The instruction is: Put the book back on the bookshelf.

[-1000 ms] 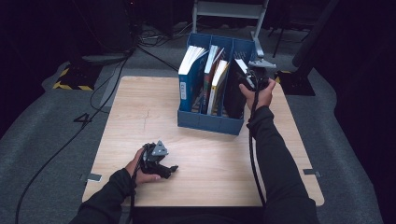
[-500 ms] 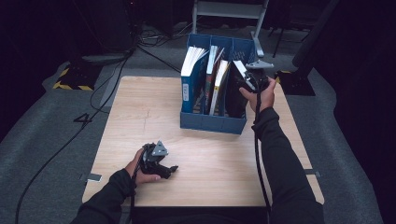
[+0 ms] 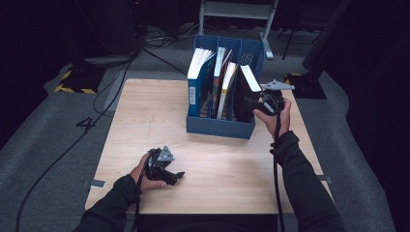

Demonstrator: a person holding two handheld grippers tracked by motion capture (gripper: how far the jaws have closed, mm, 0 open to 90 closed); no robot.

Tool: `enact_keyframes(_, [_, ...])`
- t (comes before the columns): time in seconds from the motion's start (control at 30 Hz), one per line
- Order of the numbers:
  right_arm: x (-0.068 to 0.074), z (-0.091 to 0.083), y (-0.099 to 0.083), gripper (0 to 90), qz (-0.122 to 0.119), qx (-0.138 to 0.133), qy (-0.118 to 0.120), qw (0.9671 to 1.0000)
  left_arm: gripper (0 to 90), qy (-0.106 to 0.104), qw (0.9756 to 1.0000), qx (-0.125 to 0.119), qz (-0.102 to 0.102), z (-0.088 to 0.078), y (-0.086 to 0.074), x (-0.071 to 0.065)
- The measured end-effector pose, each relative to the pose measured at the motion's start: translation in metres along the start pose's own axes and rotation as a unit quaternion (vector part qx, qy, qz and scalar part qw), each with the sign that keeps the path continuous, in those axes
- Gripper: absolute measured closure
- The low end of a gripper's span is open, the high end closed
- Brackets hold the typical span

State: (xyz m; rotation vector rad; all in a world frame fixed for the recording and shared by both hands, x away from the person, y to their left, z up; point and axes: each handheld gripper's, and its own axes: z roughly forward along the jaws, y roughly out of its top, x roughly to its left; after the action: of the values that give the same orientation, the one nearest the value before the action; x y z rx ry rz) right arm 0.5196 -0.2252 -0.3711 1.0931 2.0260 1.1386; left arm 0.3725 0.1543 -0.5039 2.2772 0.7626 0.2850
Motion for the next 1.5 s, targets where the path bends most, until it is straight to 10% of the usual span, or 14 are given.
enact_keyframes(0.6, [-0.001,0.026,-0.042,46.2,0.025,0.035,0.027,0.9987,15.1,-0.002,1.0,0.001,0.002,0.0,0.0,0.0])
enact_keyframes(1.03, [0.01,0.035,-0.044,51.6,-0.025,0.047,0.051,0.9973,15.0,-0.003,1.0,0.0,0.003,0.0,0.001,0.0])
enact_keyframes(1.37, [0.003,0.049,-0.042,57.0,0.044,0.033,-0.012,0.9984,15.1,-0.004,1.0,0.001,0.004,0.0,0.0,0.0])
enact_keyframes(1.5, [0.005,0.053,-0.038,57.6,0.017,0.043,-0.043,0.998,15.1,-0.004,1.0,0.001,0.004,0.0,0.0,0.0])
